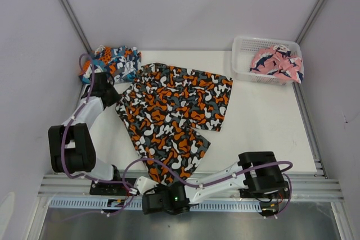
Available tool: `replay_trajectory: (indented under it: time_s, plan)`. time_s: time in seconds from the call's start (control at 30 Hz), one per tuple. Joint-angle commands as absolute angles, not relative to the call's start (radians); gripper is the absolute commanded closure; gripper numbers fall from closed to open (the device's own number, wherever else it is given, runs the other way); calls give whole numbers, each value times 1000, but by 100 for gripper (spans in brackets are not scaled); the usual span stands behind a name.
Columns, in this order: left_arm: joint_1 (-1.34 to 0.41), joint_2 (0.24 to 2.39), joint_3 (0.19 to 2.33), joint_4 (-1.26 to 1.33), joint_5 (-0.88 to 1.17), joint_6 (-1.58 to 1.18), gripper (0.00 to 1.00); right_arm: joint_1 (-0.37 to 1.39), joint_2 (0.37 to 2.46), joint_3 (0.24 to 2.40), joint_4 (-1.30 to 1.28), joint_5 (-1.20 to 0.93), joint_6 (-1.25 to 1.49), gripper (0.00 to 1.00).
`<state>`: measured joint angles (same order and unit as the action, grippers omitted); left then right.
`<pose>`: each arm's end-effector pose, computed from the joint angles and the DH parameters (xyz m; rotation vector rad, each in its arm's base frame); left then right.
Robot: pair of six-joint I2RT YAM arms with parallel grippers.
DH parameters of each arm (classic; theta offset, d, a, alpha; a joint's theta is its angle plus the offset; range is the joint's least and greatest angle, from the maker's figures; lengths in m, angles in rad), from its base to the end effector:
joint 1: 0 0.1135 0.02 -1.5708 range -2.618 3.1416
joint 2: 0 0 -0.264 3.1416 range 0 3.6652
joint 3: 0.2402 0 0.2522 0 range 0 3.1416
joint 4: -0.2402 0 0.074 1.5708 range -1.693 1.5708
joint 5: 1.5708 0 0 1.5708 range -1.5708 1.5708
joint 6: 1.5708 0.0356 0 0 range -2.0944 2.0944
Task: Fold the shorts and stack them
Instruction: Fold the shorts
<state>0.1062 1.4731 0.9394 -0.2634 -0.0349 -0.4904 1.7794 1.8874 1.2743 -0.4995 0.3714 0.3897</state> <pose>0.3103 0.0343 0.2249 -0.7132 2.2622 -0.1439 -0.0670 0.3788 0.1764 -1.5701 2.0608 0.3064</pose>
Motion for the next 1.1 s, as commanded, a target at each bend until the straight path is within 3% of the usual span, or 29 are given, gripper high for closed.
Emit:
replay_trajectory:
  time_s: [0.0,0.17,0.47,0.83,1.07]
  plan:
    - [118,1474,1003,-331,-132,-563,100,1801,1809,1273,-497,342,405,100]
    - [118,1440,1009,-351,-63,-642,100,1807,1758,1278,-514,322,387,100]
    - [120,1413,1126,-641,-149,-793,100,1792,1634,1230,-548,354,361,100]
    - [170,1289,1132,-683,-69,-897,100,1606,1352,1151,-609,287,287,100]
    - [178,1238,1138,-745,-97,-885,100,1670,1328,1223,-706,284,304,100]
